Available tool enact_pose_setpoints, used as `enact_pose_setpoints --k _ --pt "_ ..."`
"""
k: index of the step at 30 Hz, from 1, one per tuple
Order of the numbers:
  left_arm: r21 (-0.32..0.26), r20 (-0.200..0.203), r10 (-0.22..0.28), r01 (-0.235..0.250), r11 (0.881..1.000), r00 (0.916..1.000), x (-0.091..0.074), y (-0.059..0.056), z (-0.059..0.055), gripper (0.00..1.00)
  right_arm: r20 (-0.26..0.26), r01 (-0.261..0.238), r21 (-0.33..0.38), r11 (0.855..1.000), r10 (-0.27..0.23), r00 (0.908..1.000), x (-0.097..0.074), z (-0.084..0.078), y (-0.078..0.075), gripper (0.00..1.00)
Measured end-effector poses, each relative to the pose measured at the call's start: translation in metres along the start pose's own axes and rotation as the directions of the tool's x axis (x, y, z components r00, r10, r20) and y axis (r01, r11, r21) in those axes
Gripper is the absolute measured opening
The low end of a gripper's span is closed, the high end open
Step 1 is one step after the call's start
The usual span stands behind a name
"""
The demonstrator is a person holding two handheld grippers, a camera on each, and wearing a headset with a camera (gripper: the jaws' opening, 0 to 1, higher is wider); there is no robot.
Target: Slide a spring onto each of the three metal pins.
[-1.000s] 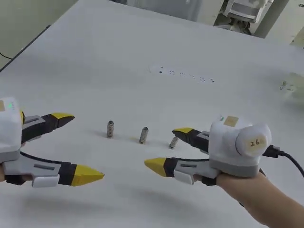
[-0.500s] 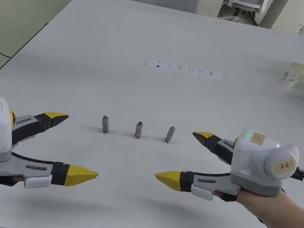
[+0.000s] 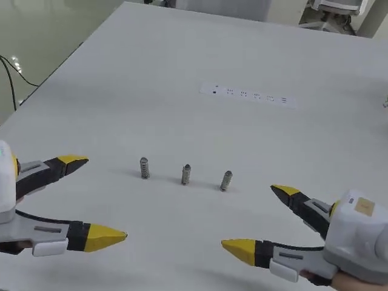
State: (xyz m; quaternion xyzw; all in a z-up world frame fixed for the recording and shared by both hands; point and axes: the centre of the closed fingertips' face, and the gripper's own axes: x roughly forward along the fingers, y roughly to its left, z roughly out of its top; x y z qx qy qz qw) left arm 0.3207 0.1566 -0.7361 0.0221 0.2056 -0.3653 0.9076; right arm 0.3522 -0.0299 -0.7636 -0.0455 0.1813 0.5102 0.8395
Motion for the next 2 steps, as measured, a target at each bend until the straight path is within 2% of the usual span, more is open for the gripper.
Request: enact_pose_setpoints --k 2 --pt "-0.001 0.001 0.019 -0.019 1.0 0.9998 -0.0014 0.0 0.0016 0.98 -0.008 -0.013 -0.007 1.0 0.013 0.9999 0.0033 -0.0019 0.004 0.91"
